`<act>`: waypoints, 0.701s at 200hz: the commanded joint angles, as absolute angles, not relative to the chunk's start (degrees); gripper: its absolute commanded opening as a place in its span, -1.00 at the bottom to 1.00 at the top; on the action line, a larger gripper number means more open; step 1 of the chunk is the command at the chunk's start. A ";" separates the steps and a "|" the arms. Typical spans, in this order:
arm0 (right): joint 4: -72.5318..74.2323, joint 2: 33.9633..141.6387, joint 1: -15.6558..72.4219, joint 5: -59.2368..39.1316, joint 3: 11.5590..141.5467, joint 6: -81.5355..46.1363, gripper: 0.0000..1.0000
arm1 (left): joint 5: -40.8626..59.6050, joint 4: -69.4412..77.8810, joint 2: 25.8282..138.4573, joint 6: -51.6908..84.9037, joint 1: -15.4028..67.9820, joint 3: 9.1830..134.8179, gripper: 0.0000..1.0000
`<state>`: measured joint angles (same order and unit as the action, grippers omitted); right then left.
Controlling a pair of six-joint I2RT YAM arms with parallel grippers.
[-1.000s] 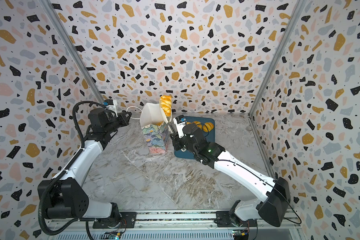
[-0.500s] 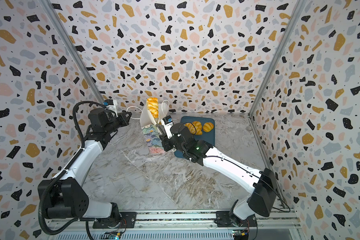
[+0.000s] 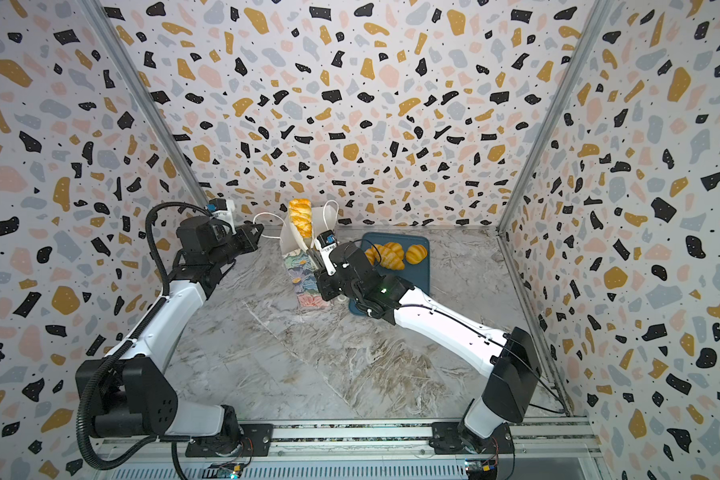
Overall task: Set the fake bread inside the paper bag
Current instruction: 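Open the tongs with the right gripper to drop the bun into the bag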
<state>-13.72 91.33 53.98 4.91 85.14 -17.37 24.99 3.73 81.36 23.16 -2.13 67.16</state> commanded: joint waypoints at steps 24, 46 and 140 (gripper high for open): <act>-15.27 92.18 54.14 7.22 90.76 -16.35 -0.37 | 25.70 4.83 81.52 22.86 -1.85 67.06 -1.00; -16.29 92.94 54.14 8.97 91.53 -16.33 -0.26 | 25.58 4.79 81.54 22.92 -1.85 67.04 -1.00; -16.98 90.96 54.23 13.09 90.83 -16.02 -0.01 | 25.41 4.66 81.21 22.71 -1.85 67.02 -1.00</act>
